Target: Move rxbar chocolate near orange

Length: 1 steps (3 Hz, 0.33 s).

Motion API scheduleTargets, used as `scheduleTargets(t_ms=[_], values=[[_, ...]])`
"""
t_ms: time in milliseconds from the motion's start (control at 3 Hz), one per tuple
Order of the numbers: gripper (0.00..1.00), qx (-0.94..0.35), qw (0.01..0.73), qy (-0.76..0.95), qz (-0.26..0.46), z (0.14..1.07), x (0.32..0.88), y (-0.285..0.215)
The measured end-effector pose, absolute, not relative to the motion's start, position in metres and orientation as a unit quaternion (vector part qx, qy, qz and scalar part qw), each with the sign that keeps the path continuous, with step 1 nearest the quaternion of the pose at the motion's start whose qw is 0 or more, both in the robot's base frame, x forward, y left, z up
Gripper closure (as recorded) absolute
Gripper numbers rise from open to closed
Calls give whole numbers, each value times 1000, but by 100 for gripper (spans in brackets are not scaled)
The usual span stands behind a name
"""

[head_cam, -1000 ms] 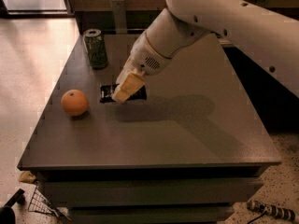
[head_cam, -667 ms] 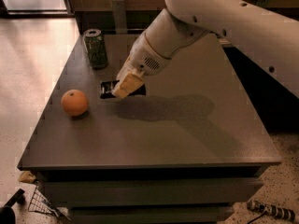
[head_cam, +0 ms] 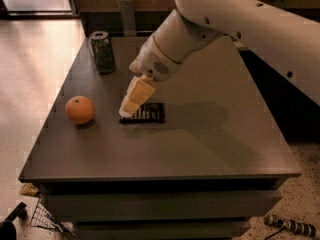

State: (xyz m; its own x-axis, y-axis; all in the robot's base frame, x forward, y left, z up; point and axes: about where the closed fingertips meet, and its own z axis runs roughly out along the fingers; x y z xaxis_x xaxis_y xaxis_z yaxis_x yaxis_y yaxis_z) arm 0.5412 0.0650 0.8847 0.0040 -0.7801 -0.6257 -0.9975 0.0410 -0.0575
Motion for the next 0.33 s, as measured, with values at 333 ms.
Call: scheduleTargets(t_ms=[333], values=[[0, -660, 258, 674, 210, 885, 541, 65]])
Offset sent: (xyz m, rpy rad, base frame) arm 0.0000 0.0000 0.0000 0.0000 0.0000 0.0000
